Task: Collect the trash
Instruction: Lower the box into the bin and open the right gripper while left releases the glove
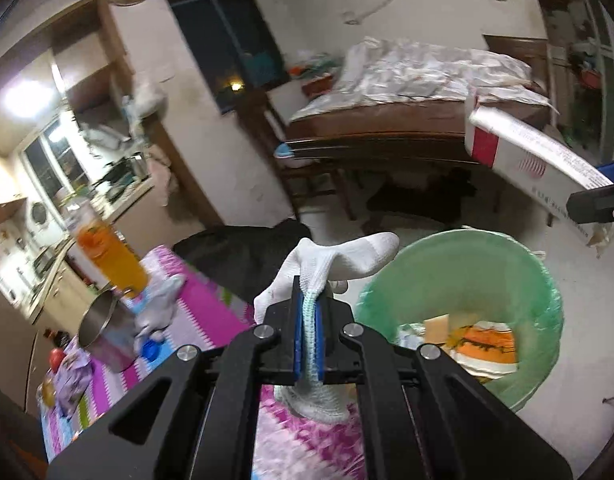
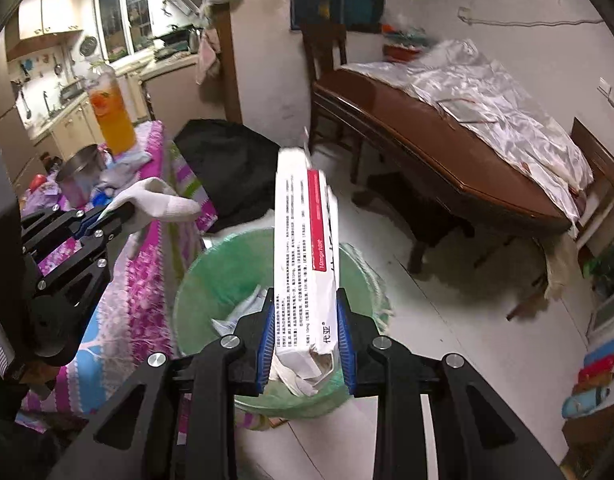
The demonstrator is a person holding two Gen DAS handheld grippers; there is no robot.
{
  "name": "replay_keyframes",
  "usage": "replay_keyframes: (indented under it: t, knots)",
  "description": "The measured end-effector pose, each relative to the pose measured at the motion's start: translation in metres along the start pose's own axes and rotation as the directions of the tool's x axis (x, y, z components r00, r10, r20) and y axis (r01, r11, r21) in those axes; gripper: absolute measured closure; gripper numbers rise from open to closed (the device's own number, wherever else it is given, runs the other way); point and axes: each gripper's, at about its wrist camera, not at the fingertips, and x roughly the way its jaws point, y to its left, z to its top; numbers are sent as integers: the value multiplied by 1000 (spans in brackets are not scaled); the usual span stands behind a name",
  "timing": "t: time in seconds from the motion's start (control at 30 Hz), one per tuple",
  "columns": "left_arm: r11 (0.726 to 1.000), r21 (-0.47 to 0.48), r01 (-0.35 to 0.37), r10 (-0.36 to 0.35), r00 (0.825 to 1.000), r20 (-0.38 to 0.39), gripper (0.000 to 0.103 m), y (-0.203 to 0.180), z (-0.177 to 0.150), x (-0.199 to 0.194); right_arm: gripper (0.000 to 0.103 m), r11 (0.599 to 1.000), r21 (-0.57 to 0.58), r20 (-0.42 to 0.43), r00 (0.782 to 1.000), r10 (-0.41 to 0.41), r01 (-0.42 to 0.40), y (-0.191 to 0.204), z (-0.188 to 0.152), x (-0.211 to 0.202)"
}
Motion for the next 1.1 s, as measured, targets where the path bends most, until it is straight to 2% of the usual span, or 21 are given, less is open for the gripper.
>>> replay_keyframes:
  t: [0.17, 0.3, 0.4, 0.47, 0.73, 0.9, 0.97, 1.07, 1.1]
  knots:
    - [998, 20, 57, -56, 998, -16, 100, -17, 2, 15, 78, 1000, -6, -35, 999, -27, 26, -5, -6, 7]
    - [996, 10, 86, -86, 996, -18, 100, -22, -1, 25, 82, 1000, -3, -54, 998, -15, 15, -4, -12, 22]
    - [991, -16, 129, -130, 990, -53, 100, -20, -6, 37, 86, 1000, 8, -82, 997, 5, -5, -4, -18, 44]
    - [993, -15, 118, -119, 990, -71, 100, -19, -11, 45, 87, 1000, 7, -94, 995, 20, -19, -4, -20, 55]
    - [996, -26, 90, -92, 991, -93, 100, -16, -16, 53, 91, 999, -36, -15, 1000, 21, -21, 16, 6, 56]
    - [993, -41, 108, -112, 987, -111, 98, -16, -19, 58, 93, 998, -50, 21, 999, 44, -43, 29, 24, 50]
    - [982, -71, 177, -184, 977, -111, 98, -12, -20, 58, 93, 998, -52, 29, 998, 48, -47, 31, 28, 48]
    - [971, -78, 228, -235, 967, -95, 99, -7, -18, 56, 93, 998, -52, 19, 999, 41, -40, 32, 27, 51]
    - [959, -79, 271, -277, 956, -94, 99, -5, -16, 55, 93, 998, -52, 10, 999, 37, -36, 33, 26, 54]
